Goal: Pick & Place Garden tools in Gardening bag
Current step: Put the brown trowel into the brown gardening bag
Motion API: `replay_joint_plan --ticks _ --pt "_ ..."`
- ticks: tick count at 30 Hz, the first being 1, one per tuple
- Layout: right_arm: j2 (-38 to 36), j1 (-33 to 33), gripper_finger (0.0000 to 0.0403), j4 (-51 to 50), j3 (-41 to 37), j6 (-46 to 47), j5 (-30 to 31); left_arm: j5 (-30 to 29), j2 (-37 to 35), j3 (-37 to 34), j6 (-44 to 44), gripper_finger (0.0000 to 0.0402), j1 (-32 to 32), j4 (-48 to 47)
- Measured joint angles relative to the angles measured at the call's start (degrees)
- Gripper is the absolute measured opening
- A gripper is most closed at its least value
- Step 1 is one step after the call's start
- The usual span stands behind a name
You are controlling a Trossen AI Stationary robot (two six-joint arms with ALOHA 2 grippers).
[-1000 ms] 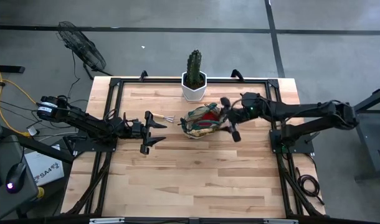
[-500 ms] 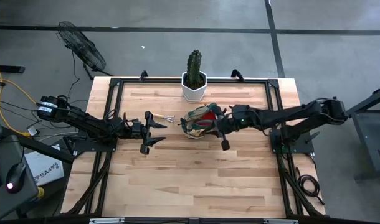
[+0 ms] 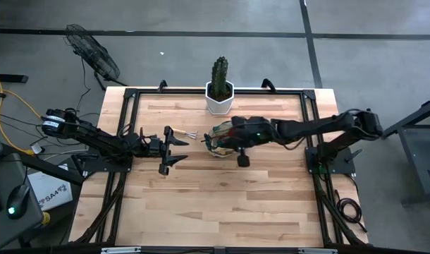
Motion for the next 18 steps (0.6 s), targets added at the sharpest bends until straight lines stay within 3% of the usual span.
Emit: replay_joint_plan --ticks 18 --pt "0.73 0.81 0.0002 -12.15 3.86 2.13 0.13 0.23 0.07 -0.04 -1.75 0.0218 0.00 -1.54"
